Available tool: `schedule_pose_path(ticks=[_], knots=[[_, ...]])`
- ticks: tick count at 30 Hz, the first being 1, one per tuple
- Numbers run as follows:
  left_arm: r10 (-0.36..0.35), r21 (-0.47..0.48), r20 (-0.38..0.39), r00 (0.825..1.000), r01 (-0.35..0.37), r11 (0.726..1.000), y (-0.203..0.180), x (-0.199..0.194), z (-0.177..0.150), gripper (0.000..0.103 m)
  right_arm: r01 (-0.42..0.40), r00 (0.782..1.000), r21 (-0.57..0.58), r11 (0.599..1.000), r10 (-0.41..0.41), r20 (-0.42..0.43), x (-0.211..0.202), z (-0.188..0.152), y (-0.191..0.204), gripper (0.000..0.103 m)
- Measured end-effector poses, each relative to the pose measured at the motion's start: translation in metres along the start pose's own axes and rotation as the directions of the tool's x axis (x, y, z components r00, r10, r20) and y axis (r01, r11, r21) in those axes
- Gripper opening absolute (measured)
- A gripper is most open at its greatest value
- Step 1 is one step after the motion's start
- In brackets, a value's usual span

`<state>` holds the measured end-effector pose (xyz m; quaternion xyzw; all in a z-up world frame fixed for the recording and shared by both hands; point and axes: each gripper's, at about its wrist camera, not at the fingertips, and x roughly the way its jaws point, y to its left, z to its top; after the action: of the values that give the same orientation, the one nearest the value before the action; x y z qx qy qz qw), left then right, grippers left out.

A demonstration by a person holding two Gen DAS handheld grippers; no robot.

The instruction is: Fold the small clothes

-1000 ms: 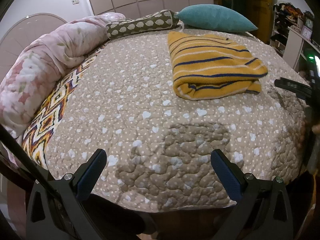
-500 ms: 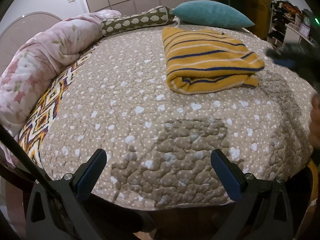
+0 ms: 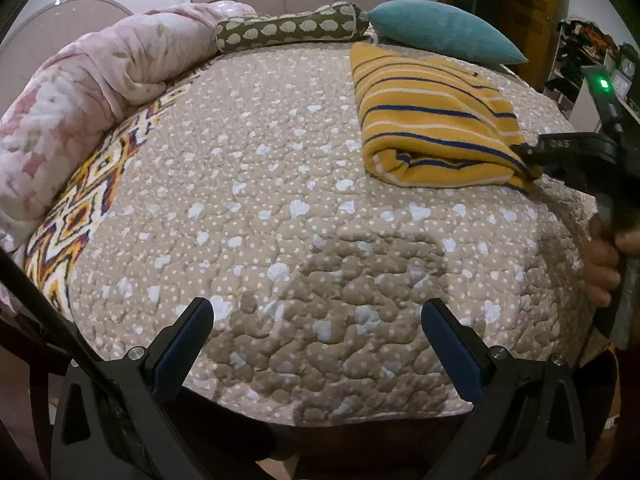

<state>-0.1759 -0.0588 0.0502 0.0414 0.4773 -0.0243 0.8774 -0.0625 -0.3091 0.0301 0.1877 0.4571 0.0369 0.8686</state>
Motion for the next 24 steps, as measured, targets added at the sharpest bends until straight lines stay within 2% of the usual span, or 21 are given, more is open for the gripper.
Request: schedule_pose_path(ticks=[2,4,6,7,8,9,10,11,12,13,14,16,17,19,20,22,23,24], knots=[[-0.01,0.0,-0.007,1.0,0.01,1.0,0.0,0.003,0.0,0.103,0.025,1.0,-0.008,1.0,-0.025,-0.007,-0.01,0.003,0.0,0.017],[-0.016,-0.002,-0.011,1.0,0.016,1.0,0.0,0.005,-0.001,0.103,0.038,0.997,-0.042,0.998,-0.036,0.062,-0.034,0.009,0.01,0.017],[-0.022,-0.006,-0.017,1.0,0.021,1.0,-0.001,0.008,0.0,0.103,-0.023,0.987,-0.097,0.995,0.038,0.157,-0.059,0.016,0.032,0.018],[-0.024,-0.007,-0.02,1.0,0.023,1.0,-0.001,0.009,0.0,0.103,-0.058,0.978,-0.121,0.991,0.081,0.194,-0.066,0.019,0.042,0.024],[-0.025,-0.007,-0.022,0.999,0.025,1.0,-0.001,0.01,-0.001,0.103,-0.105,0.964,-0.149,0.983,0.137,0.226,-0.072,0.022,0.054,0.034],[-0.026,-0.007,-0.024,0.999,0.026,1.0,-0.001,0.01,-0.001,0.103,-0.168,0.947,-0.18,0.969,0.209,0.243,-0.072,0.024,0.065,0.07],[-0.025,-0.006,-0.024,0.999,0.025,1.0,0.0,0.01,-0.001,0.103,-0.246,0.928,-0.211,0.946,0.293,0.231,-0.067,0.027,0.075,0.096],[-0.023,-0.007,-0.022,0.999,0.022,1.0,0.0,0.009,-0.001,0.103,-0.303,0.918,-0.232,0.924,0.348,0.187,-0.057,0.031,0.084,0.097],[-0.019,-0.009,-0.019,1.0,0.019,1.0,0.001,0.008,-0.002,0.103,-0.327,0.926,-0.232,0.916,0.36,0.115,-0.04,0.038,0.095,0.096],[-0.015,-0.014,-0.015,1.0,0.015,1.0,0.003,0.006,-0.001,0.103,-0.344,0.929,-0.22,0.913,0.366,0.064,-0.025,0.044,0.101,0.085],[-0.012,-0.018,-0.013,1.0,0.012,1.0,0.005,0.006,-0.001,0.103,-0.378,0.921,-0.191,0.906,0.388,0.02,-0.009,0.051,0.106,0.066],[-0.007,-0.031,-0.011,1.0,0.007,1.0,0.009,0.004,-0.001,0.103,-0.453,0.891,-0.11,0.884,0.452,-0.04,0.021,0.063,0.109,0.052],[-0.006,-0.036,-0.011,1.0,0.006,0.999,0.011,0.004,-0.001,0.103,-0.48,0.877,-0.08,0.874,0.476,-0.062,0.036,0.066,0.11,0.047],[-0.008,-0.043,-0.013,1.0,0.007,0.999,0.014,0.005,0.0,0.103,-0.491,0.865,-0.016,0.871,0.486,-0.127,0.065,0.065,0.107,0.042],[-0.009,-0.047,-0.013,1.0,0.008,0.999,0.015,0.004,-0.001,0.103,-0.5,0.852,0.033,0.866,0.498,-0.16,0.079,0.06,0.1,0.033],[-0.014,-0.056,-0.011,1.0,0.013,0.998,0.018,0.005,0.0,0.103,-0.524,0.832,0.084,0.848,0.53,-0.164,0.085,0.047,0.085,0.022],[-0.018,-0.062,-0.012,1.0,0.017,0.998,0.019,0.006,0.0,0.103,-0.552,0.808,0.119,0.825,0.564,-0.168,0.084,0.038,0.076,0.022],[-0.023,-0.066,-0.016,1.0,0.022,0.998,0.02,0.007,0.001,0.103,-0.561,0.797,0.132,0.817,0.577,-0.179,0.08,0.029,0.071,0.022]])
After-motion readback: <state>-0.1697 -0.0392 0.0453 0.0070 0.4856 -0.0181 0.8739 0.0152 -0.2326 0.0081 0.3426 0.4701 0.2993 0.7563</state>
